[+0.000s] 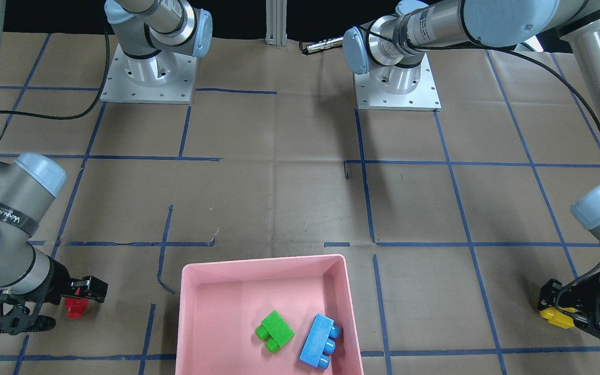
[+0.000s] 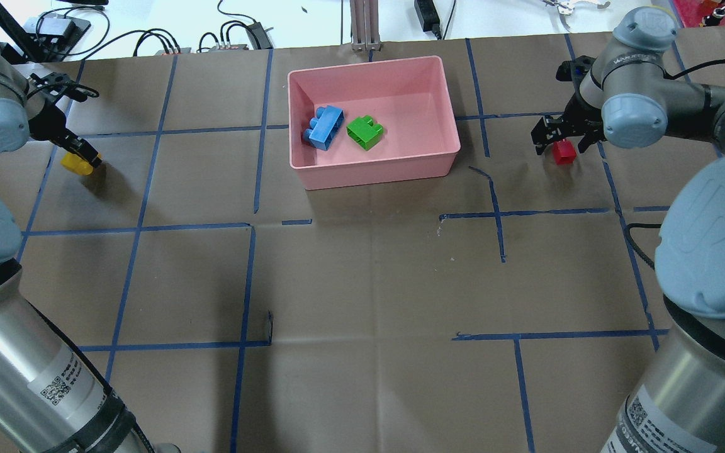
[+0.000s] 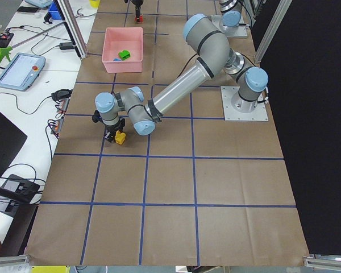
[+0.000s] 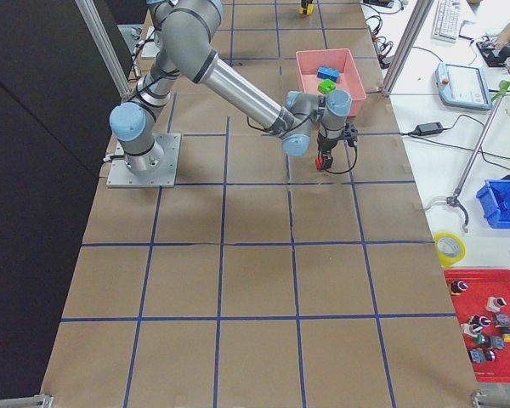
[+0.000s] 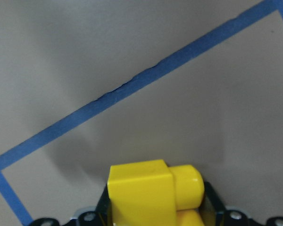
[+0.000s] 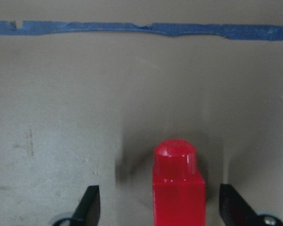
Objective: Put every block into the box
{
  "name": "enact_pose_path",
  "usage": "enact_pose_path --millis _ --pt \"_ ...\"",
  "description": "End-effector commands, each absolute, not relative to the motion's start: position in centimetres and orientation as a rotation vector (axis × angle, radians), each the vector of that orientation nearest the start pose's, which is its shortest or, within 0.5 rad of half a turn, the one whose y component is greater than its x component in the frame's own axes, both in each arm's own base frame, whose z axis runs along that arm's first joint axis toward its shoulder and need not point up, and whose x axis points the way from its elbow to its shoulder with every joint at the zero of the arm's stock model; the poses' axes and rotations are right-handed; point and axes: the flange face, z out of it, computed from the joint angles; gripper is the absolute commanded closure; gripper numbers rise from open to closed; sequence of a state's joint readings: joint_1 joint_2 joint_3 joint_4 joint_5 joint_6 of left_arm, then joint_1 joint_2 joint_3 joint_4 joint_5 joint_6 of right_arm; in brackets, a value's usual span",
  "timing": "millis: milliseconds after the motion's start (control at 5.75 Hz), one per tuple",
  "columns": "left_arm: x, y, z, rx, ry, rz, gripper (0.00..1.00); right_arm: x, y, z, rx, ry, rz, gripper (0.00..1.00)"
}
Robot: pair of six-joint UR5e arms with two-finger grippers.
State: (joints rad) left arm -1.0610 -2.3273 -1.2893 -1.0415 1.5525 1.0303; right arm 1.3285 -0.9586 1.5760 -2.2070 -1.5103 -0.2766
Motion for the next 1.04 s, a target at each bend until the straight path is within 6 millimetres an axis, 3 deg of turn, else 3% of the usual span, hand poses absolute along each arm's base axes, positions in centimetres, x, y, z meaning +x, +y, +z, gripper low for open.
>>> enact_pose_path --millis 0,174,348,522,870 --pt "24.0 -72.3 27.0 0.791 2.983 -0.138 0.71 -2.5 -67.9 18.6 -0.053 3.09 -0.048 0.33" --pt "21.2 -73.2 30.7 0.692 3.047 -0.118 0.74 -2.5 -68.0 18.9 -0.056 3.095 -0.058 0.43" --pt "16.0 -74.6 33.2 0.613 3.106 -0.147 0.74 -2.6 -68.2 19.2 -0.056 3.096 -0.067 0.45" --pt "8.3 -75.8 36.0 0.378 3.218 -0.226 0.74 -2.6 -68.4 19.3 -0.056 3.096 -0.075 0.45" --pt "-7.1 -76.1 37.1 -0.015 3.295 -0.213 0.73 -3.0 -68.6 19.1 -0.047 3.095 -0.076 0.44"
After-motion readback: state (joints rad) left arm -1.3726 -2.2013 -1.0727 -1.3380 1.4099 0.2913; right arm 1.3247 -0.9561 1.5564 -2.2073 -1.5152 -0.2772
